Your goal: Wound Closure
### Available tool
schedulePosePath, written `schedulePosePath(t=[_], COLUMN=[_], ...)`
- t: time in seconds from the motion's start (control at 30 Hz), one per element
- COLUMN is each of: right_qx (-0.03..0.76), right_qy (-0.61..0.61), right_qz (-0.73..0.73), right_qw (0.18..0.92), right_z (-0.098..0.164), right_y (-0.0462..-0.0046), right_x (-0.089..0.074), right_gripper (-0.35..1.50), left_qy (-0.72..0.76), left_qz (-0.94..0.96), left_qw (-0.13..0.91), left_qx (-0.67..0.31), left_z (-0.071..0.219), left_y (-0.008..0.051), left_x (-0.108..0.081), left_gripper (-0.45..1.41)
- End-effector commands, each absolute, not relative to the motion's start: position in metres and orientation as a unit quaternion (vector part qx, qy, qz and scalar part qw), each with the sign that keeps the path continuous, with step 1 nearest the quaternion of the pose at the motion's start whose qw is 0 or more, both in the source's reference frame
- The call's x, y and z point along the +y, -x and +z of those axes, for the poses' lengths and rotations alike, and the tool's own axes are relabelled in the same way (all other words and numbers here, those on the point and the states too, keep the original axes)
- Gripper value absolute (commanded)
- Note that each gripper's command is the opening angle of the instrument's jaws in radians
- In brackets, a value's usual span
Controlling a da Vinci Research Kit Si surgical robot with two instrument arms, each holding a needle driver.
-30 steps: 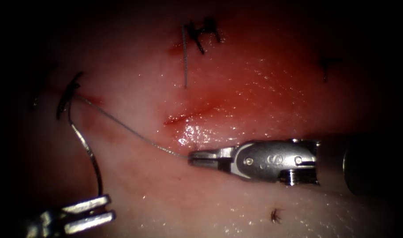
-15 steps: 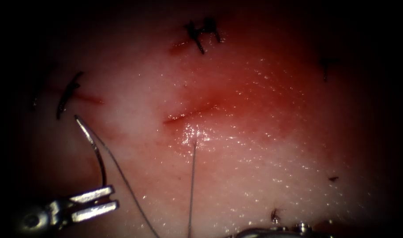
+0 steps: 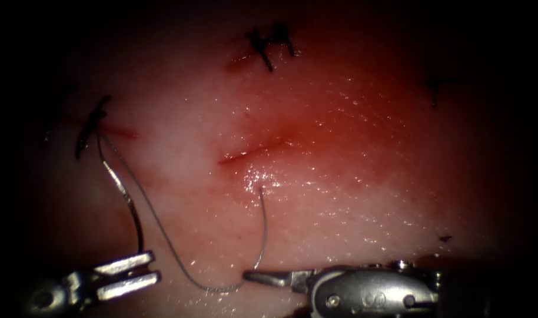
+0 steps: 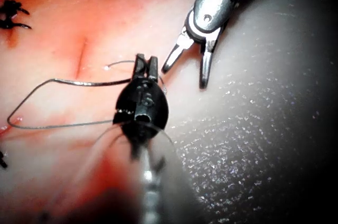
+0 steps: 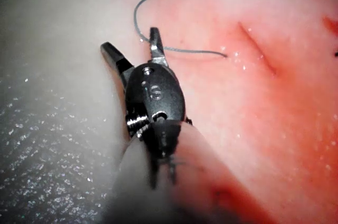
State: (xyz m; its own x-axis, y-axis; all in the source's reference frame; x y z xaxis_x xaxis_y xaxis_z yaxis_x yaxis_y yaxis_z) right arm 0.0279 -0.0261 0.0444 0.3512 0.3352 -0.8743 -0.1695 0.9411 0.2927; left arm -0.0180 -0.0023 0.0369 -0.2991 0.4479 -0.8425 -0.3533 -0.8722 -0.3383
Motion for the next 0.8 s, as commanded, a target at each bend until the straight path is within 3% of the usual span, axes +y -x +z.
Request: schedulePosePath(t=[0.03, 0.37, 0.8], right_qx=[0.552, 0.551, 0.54], right_qy=[-0.077, -0.006, 0.03], right_qz=[0.154, 0.097, 0.038], right_qw=[0.816, 0.829, 0.84], right_z=[0.0441, 0.0452, 0.0521], right_y=[-0.0282, -0.027, -0.028], right_x=[-0.0267, -0.0221, -0.0189], right_gripper=[1.35, 1.19, 1.24], left_qy=[0.537, 0.535, 0.535], left_qz=[0.805, 0.807, 0.807], left_qw=[0.249, 0.248, 0.247], left_qx=[-0.046, -0.042, -0.042], left_z=[0.0375, 0.0377, 0.0378], left_y=[0.0185, 0.0183, 0.0182], left_x=[-0.0028, -0.0027, -0.0028], left_gripper=[-0.45, -0.45, -0.45])
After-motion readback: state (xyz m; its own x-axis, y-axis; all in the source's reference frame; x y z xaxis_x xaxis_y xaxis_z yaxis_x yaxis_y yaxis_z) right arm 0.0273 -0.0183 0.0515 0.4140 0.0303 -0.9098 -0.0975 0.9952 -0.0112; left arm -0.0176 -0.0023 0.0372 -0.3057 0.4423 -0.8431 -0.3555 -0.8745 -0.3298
